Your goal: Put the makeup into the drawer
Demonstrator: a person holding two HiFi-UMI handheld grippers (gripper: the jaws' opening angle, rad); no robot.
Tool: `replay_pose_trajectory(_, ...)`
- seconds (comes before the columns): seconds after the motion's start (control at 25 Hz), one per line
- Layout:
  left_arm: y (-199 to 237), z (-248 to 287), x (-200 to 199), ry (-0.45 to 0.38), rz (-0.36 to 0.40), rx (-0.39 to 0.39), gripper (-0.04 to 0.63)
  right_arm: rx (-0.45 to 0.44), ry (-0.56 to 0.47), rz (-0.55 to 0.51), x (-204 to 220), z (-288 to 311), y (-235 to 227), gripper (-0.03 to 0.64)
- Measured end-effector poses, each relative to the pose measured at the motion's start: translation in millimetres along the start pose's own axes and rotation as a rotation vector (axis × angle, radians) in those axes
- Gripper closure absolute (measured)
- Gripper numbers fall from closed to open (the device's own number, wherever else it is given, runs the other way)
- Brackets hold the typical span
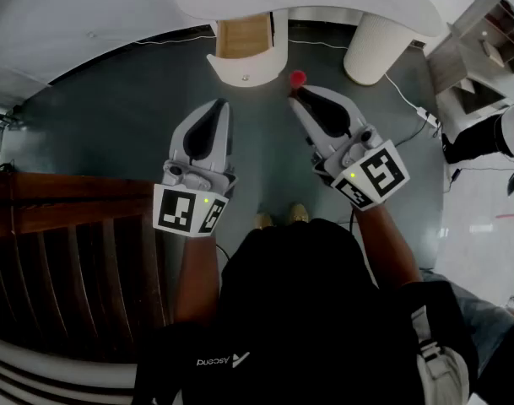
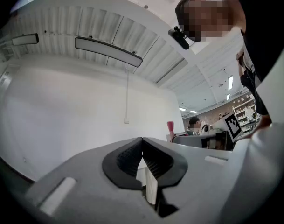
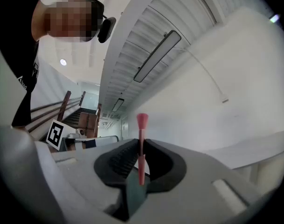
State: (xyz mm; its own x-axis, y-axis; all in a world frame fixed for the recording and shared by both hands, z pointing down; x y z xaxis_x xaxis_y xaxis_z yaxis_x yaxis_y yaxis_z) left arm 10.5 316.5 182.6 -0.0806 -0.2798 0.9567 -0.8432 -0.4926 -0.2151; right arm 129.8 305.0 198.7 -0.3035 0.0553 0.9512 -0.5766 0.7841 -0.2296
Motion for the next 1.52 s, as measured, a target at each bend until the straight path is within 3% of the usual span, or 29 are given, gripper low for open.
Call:
replay_pose_trajectory(0.64,-3,20,22,0.017,0.029,-0.050,0.585,-0.055,-0.007,0.018,6,-7,-31,0.566)
replay_pose_trajectory(1.04,-9,73,22,0.024,0.040,-0.070,0.584,-0.089,0.005,0.003,-13,-2,-80,0.566)
replay_pose_trajectory(1.28,14,101,44,0.020,0.032,-0.070,0.584,-0.088,0.015,-0.006,-2,23,-108,0.566)
replay_pose_trajectory(1.52,68,135,68,0.009,0.015,-0.071,0.584,-0.076,0.043,-0.035,9,77,-139,0.566)
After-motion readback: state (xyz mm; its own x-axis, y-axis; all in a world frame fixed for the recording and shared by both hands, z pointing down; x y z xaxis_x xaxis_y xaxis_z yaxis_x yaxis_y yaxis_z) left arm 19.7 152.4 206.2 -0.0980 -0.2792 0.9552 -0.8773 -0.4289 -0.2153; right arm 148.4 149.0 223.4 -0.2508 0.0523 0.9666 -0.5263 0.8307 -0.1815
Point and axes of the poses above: the fingertips, and each gripper's own axes: z forward along the fingers, y to its left, x out of its underside, the point moved 1 cm from there along -z, backward along the fingers, and after that the axes turned 9 degrees about z, right-handed, at the moved point
